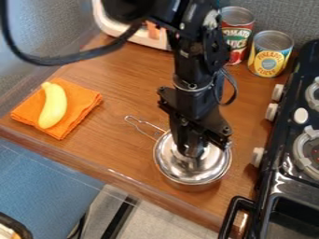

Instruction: Grabbed the lid and closed the silver pot with it

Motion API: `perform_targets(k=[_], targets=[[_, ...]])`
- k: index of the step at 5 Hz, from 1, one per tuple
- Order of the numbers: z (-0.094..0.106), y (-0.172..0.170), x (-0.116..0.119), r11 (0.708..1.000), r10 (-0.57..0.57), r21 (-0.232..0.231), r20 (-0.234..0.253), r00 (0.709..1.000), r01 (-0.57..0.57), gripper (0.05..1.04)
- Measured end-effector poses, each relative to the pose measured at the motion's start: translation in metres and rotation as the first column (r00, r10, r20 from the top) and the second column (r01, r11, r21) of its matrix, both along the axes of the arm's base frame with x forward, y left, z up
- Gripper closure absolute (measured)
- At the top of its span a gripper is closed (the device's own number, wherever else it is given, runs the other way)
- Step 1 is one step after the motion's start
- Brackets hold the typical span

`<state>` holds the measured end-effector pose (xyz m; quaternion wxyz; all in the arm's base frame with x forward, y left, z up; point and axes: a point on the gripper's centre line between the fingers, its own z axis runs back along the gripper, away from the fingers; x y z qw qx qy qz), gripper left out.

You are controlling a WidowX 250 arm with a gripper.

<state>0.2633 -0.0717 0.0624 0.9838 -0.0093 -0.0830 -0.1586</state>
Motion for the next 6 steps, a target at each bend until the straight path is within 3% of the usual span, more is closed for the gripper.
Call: perform_targets(k=[2,4,6], targets=[[-0.006,-0.006,0.020,0.999,-0.003,-0.046,0.015,1.000,0.004,0.795],[-0.006,-0.001,0.030,1.000,0.000,-0.014,0.068,0.998,0.001,0.795],[-0.006,0.004,0.032,1.000,0.018,-0.003,0.078,0.997,-0.017,0.795]])
